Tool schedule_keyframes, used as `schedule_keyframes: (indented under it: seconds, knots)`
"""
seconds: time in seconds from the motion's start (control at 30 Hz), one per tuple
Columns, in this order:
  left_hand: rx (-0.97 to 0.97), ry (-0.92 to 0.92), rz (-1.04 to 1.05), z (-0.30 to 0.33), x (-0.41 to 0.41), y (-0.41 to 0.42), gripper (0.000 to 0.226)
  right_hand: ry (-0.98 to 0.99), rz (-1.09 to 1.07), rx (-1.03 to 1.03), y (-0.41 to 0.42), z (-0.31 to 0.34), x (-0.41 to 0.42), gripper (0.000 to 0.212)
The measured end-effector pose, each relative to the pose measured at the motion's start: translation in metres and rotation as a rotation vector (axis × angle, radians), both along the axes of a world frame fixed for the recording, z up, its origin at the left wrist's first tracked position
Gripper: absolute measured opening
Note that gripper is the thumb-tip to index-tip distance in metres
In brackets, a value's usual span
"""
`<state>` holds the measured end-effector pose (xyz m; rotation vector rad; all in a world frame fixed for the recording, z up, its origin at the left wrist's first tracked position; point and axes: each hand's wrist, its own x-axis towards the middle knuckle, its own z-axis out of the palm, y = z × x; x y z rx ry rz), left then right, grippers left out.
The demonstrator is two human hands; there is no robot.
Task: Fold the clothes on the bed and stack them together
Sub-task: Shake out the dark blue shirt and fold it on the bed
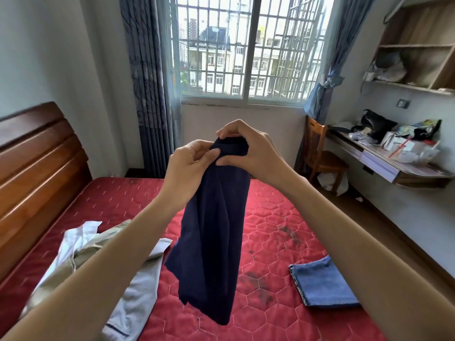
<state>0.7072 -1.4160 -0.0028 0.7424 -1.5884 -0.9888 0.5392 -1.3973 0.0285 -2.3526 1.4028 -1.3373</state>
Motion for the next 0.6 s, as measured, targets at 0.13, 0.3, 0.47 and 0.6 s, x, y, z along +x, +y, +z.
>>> schedule_keyframes:
  seconds: [0.13, 0.3, 0.47, 0.6]
  knots:
    - [0.008, 0.024, 0.074, 0.003, 0.003, -0.002, 0.006, 0.005, 0.028, -0.008, -0.008, 0.005, 0.005, 0.031]
    - [0.001, 0.034, 0.045, 0.004, 0.006, -0.004, 0.013, 0.011, 0.084, 0.138, -0.015, 0.016, 0.004, 0.025]
    - [0.036, 0.122, -0.088, 0.005, 0.006, -0.004, 0.015, -0.177, 0.159, 0.214, -0.022, 0.018, -0.004, 0.018]
    - [0.141, 0.124, -0.123, 0.006, 0.005, -0.011, 0.016, -0.262, 0.161, 0.22, -0.025, 0.017, -0.005, 0.015]
